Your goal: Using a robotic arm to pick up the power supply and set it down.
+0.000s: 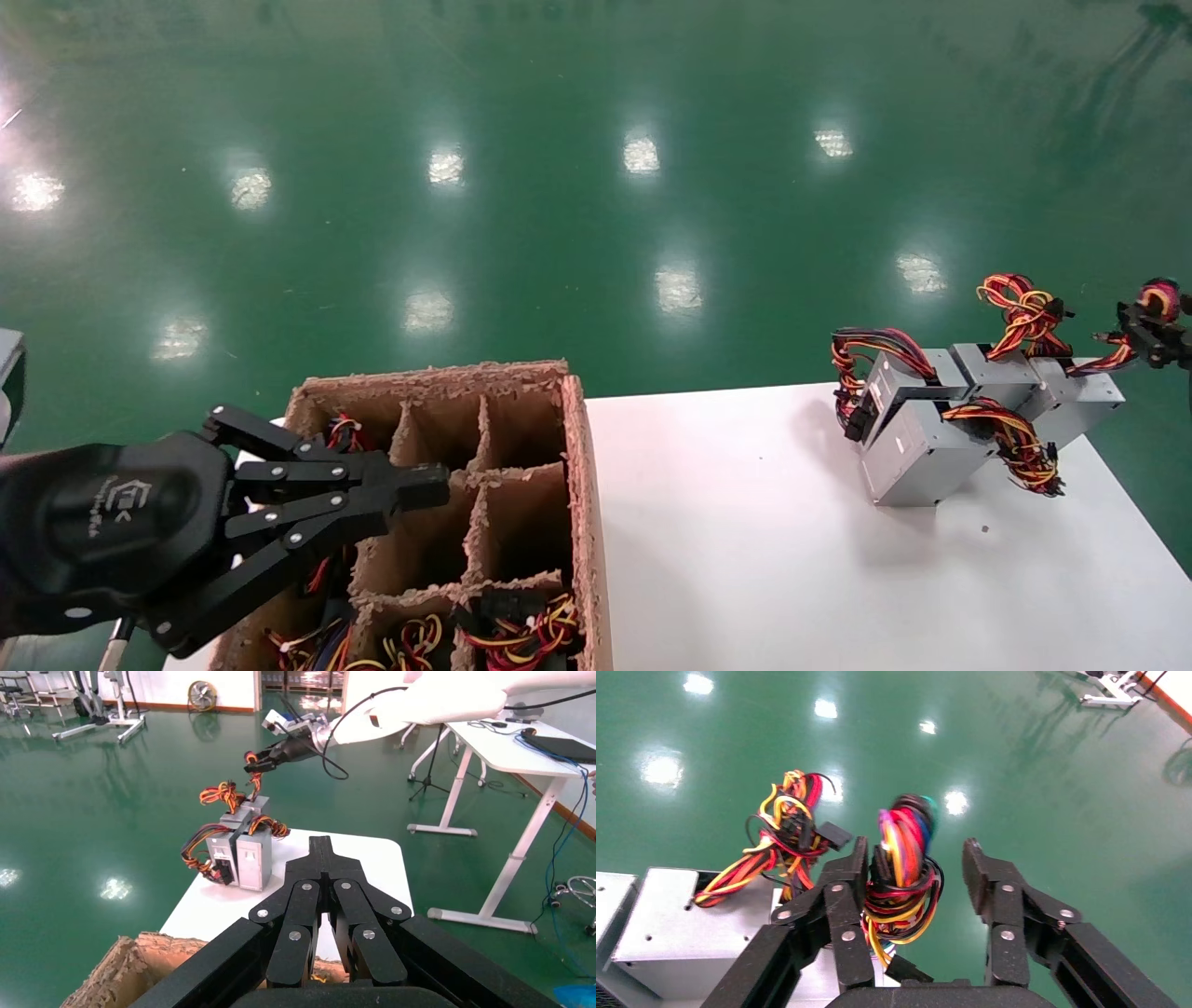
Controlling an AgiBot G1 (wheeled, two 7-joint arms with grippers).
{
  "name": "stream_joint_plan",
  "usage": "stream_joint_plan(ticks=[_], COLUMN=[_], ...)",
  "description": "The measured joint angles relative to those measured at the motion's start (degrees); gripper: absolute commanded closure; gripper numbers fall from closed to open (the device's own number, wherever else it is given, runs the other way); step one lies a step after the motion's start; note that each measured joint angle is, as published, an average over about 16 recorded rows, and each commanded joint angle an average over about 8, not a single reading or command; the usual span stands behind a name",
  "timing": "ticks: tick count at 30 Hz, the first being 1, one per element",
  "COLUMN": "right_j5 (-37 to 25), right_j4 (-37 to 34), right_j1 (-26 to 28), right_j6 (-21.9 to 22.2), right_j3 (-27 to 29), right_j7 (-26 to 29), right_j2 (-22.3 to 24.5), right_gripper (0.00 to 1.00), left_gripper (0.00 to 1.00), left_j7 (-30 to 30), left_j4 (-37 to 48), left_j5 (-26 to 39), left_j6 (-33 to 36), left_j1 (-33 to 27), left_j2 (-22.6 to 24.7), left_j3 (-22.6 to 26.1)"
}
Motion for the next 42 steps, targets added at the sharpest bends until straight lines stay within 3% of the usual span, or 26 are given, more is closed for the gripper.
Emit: stream_joint_plan(ticks=[9, 20, 27, 35, 42], right_j5=[0.5, 2.5, 2.0, 0.0, -1.8], right_j4=[1.3, 4.5, 9.3, 17.7, 25.7], right_j1=[0.6, 1.3, 0.1, -3.5, -6.9], right_j6=[-2.3, -10.5, -15.5, -20.6, -25.5], right_j3=[0.4, 2.3, 4.4, 8.2, 11.9], right_j7=[-0.4, -2.0, -0.9, 3.8, 8.4], right_j2=[-0.1, 1.3, 2.4, 3.7, 4.8], right_gripper=[0.00, 0.00, 0.00, 0.00, 0.00], left_gripper=[1.00, 1.00, 1.00, 0.98, 0.11], left_j7=[0.0, 0.0, 0.0, 0.0, 0.0], left_j4=[0.0, 0.0, 0.0, 0.0, 0.0], left_j5=[0.0, 0.0, 0.0, 0.0, 0.0], left_j6=[0.0, 0.0, 0.0, 0.0, 0.0], left_j1=[0.0, 0.0, 0.0, 0.0, 0.0], left_j2=[0.0, 0.0, 0.0, 0.0, 0.0], left_j3=[0.0, 0.0, 0.0, 0.0, 0.0])
